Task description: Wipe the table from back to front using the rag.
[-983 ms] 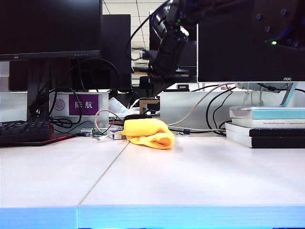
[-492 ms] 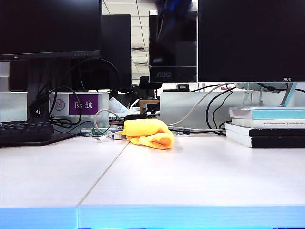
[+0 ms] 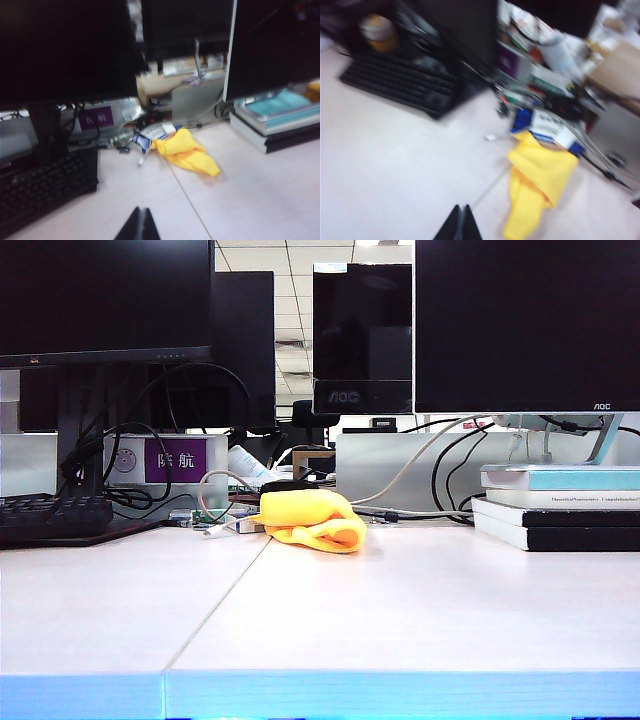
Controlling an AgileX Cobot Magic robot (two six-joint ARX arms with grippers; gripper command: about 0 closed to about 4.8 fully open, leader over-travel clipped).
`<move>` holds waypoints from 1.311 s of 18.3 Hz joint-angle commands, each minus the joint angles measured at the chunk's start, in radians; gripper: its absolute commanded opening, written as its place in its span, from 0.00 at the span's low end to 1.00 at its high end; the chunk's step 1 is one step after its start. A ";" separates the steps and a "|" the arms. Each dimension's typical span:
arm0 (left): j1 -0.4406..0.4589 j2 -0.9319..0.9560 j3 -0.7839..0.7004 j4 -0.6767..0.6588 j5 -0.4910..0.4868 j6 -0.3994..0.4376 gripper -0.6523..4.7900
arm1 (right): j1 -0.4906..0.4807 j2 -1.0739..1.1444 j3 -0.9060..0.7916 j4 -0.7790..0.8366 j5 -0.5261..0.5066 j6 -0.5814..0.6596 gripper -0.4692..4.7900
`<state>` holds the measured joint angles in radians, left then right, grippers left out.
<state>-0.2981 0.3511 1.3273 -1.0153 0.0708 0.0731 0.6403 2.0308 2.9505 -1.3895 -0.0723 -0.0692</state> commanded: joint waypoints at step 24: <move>0.001 -0.314 -1.211 0.646 -0.082 -0.245 0.11 | 0.162 -0.169 0.003 0.004 0.074 -0.018 0.08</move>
<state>-0.2962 0.0376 0.1131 -0.3729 -0.0204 -0.1654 0.8005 1.8767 2.9498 -1.3972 -0.0002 -0.0845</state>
